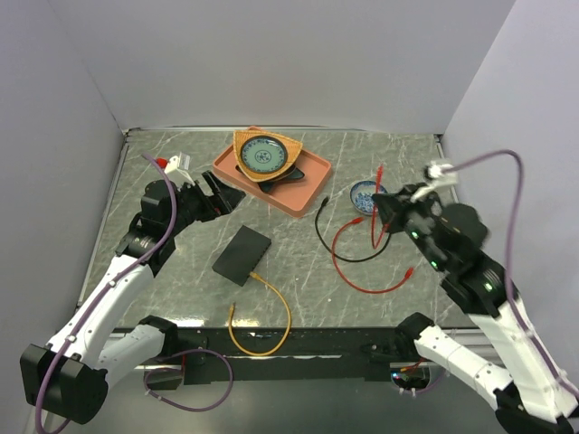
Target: Insert the plug into the switch port
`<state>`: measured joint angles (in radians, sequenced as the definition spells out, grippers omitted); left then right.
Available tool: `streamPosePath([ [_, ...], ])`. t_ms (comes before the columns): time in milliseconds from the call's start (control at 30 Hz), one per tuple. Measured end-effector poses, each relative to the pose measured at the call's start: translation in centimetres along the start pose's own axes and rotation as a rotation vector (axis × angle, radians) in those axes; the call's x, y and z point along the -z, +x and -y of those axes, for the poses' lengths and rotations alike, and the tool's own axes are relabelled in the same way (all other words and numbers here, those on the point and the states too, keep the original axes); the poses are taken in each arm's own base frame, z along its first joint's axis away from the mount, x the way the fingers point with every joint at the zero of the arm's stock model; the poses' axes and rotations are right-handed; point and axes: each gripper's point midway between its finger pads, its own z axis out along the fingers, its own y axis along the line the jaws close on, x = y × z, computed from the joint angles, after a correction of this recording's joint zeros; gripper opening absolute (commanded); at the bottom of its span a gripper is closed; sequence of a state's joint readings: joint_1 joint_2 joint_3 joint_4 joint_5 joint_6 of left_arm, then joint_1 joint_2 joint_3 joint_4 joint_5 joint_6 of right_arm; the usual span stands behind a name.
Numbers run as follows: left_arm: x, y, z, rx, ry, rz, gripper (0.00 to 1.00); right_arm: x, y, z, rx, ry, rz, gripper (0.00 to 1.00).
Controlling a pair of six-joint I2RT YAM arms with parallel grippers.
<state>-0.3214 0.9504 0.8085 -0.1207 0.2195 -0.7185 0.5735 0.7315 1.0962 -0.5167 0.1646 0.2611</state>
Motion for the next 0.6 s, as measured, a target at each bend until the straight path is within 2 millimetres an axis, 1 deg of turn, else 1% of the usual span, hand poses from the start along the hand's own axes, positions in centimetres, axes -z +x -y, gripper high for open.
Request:
streamPosePath([
  [67,0.0,0.0,0.0,0.000,0.000,0.001,0.96,2.0,-1.9,-0.4,0.000,-0.038,0.082,0.00],
  [133,0.0,0.0,0.0,0.000,0.000,0.001,0.96,3.0,-3.3,-0.7,0.003,-0.062,0.135,0.00],
  [200,0.0,-0.1,0.0,-0.001,0.002,0.003,0.96,3.0,-3.7,-1.0,0.016,-0.076,0.149,0.00],
  [300,0.1,-0.1,0.1,-0.002,0.005,0.006,0.96,2.4,-3.0,-1.6,0.056,-0.114,0.115,0.00],
  [400,0.1,-0.1,0.2,-0.001,0.006,0.006,0.96,1.2,-1.6,-2.7,0.111,-0.175,0.052,0.00],
  [467,0.1,-0.1,0.2,-0.002,0.007,0.005,0.96,-0.3,0.2,-3.2,0.149,-0.207,-0.027,0.00],
  [567,0.1,0.0,0.7,-0.010,0.045,-0.001,0.96,-2.7,4.1,-3.8,0.189,-0.258,-0.165,0.00],
  [600,0.0,0.0,1.0,-0.015,0.069,0.002,0.96,-3.5,5.8,-3.9,0.196,-0.275,-0.212,0.00],
])
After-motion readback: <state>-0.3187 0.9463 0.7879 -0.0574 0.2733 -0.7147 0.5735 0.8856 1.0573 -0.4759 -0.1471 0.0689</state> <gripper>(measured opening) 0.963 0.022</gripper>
